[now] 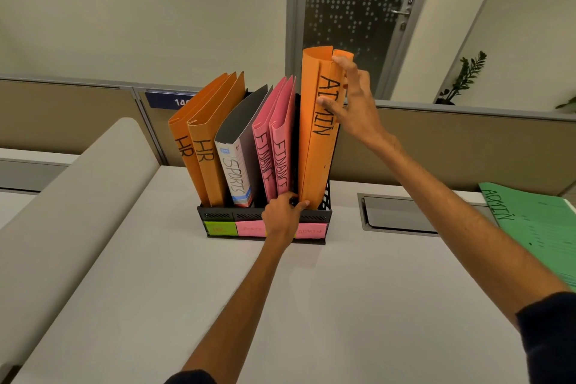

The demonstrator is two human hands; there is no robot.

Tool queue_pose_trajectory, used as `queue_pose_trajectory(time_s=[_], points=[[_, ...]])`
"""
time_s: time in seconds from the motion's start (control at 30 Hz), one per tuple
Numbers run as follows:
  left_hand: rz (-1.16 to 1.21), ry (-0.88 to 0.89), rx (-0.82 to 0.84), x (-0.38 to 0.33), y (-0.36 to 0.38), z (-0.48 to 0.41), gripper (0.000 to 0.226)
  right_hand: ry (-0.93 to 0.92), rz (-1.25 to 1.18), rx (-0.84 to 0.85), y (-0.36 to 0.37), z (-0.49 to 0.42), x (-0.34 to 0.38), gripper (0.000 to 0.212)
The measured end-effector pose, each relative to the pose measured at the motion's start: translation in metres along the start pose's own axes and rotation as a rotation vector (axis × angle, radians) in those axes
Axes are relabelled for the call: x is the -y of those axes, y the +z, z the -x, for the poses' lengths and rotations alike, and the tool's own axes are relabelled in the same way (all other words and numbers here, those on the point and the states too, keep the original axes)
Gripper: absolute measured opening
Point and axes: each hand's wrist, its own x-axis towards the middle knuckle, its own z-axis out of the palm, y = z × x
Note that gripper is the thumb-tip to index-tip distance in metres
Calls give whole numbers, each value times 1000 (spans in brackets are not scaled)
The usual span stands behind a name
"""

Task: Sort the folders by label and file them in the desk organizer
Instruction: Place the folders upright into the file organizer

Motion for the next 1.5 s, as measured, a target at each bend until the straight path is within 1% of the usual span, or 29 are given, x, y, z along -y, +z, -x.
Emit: queue_pose_trajectory(time_s=[0.13, 0.2, 0.4, 0.47, 0.57, 0.67, 0.73, 0.8, 0.9, 1.03, 1.17, 1.27, 1.4, 1.5], points=[[-43, 4, -6, -1, 1, 0, 71, 16, -16, -25, 4, 0, -1, 75], [-73, 11, -22, -1, 3, 0, 74, 5, -22, -31, 6, 1, 0, 73], [-73, -16, -35, 0, 9, -4, 54, -135, -100, 18, 30, 24, 5, 55], [-67, -19, -56, 3, 9, -5, 49, -153, -118, 21, 36, 30, 6, 53], [-80, 0, -83, 6, 13, -7, 48, -143, -149, -40, 38, 28, 6, 51], [-106, 12, -116, 8, 16, -8, 47, -177, -162, -105, 36, 20, 8, 50], [-109, 6, -127, 8, 18, -9, 47, -200, -162, -111, 35, 17, 10, 50], [-104, -2, -124, 8, 18, -9, 45, -202, -158, -80, 36, 14, 10, 50], [-112, -16, -106, 8, 18, -11, 38, -152, -145, -5, 35, 10, 9, 52], [-113, -41, -95, 6, 18, -12, 35, -72, -127, 3, 37, 10, 2, 63], [-128, -20, -97, 7, 18, -8, 37, -71, -131, 34, 45, 16, -1, 68], [-138, 19, -92, 3, 19, -4, 45, -24, -143, 30, 50, 27, -5, 73], [-133, 55, -94, -1, 22, 3, 49, 80, -150, 80, 68, 58, -12, 67], [-145, 72, -95, 1, 21, 5, 47, 103, -192, 103, 77, 79, -11, 64]])
